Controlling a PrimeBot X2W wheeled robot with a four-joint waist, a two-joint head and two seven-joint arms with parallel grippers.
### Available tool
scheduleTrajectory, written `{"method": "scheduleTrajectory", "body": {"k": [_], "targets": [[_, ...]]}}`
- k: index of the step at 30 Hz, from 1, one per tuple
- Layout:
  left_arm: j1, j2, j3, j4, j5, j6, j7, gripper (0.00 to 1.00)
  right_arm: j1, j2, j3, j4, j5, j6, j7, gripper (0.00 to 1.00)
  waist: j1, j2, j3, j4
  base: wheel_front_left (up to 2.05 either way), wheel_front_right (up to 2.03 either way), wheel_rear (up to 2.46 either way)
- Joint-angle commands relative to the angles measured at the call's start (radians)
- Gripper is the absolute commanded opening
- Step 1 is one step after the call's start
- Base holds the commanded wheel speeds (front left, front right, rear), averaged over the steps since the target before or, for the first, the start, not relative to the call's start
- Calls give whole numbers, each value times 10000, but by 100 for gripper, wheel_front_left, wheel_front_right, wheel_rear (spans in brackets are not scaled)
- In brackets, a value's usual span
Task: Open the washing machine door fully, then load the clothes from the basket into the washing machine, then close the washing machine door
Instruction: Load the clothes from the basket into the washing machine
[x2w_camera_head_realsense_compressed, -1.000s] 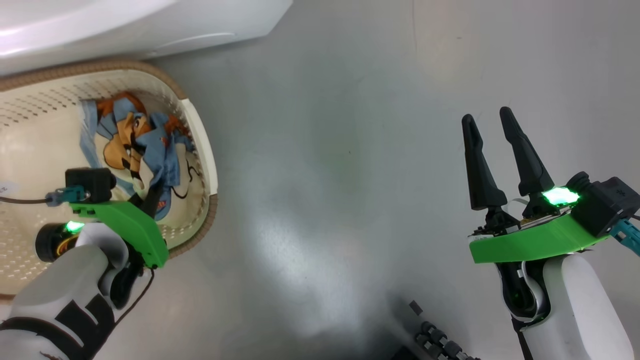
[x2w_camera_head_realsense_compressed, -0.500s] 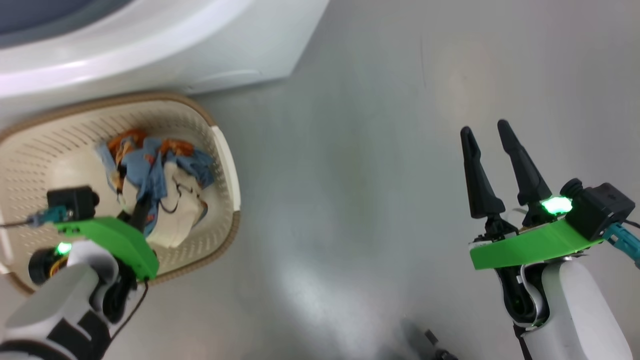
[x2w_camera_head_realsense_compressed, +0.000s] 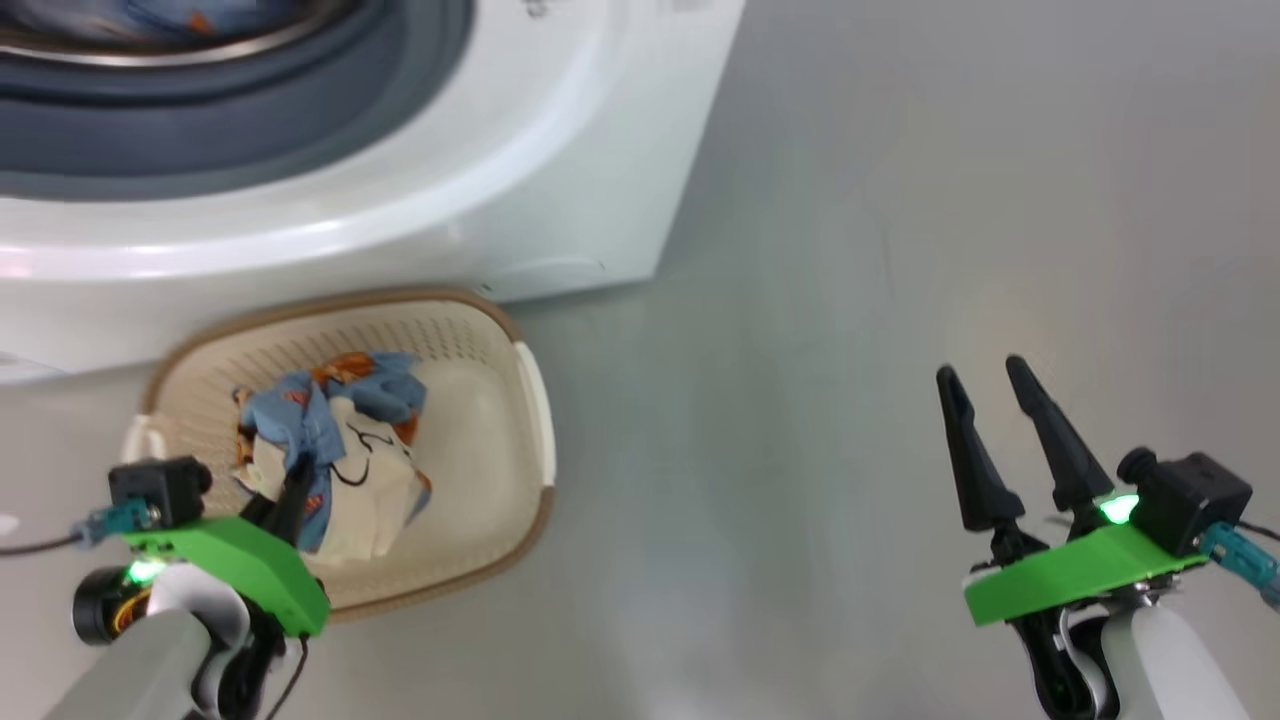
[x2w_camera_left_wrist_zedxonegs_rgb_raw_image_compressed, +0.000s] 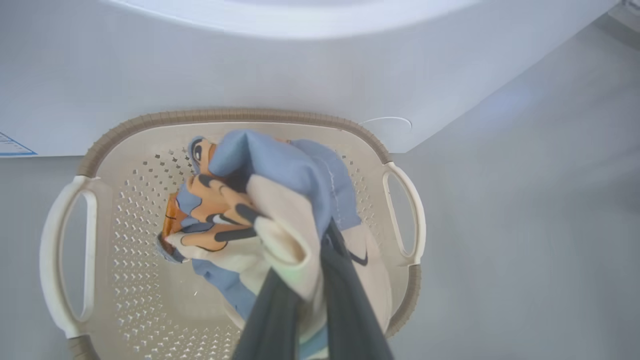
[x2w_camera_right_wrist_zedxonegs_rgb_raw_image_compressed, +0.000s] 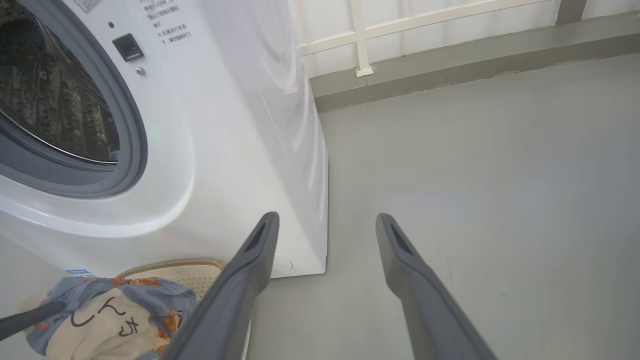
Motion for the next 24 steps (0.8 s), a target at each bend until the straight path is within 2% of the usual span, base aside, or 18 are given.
{"method": "scheduleTrajectory", "body": {"k": [1,17,24], "targets": [[344,292,685,-365,470,-16,-66,0,328,-149,216,-146,100,16,-48,100,0,0,-988,698,0,0,0],[2631,-341,3878,-2925,3282,-16,-66,0,1312,-547,-89,-113,223,16,-48,100,0,0,-2430,1534,0,0,0],[3621,-545,4983,-3978,4415,-16,-66,0,1724,-686,-398,-196,244,16,-48,100,0,0,-2839,1802,0,0,0]]}}
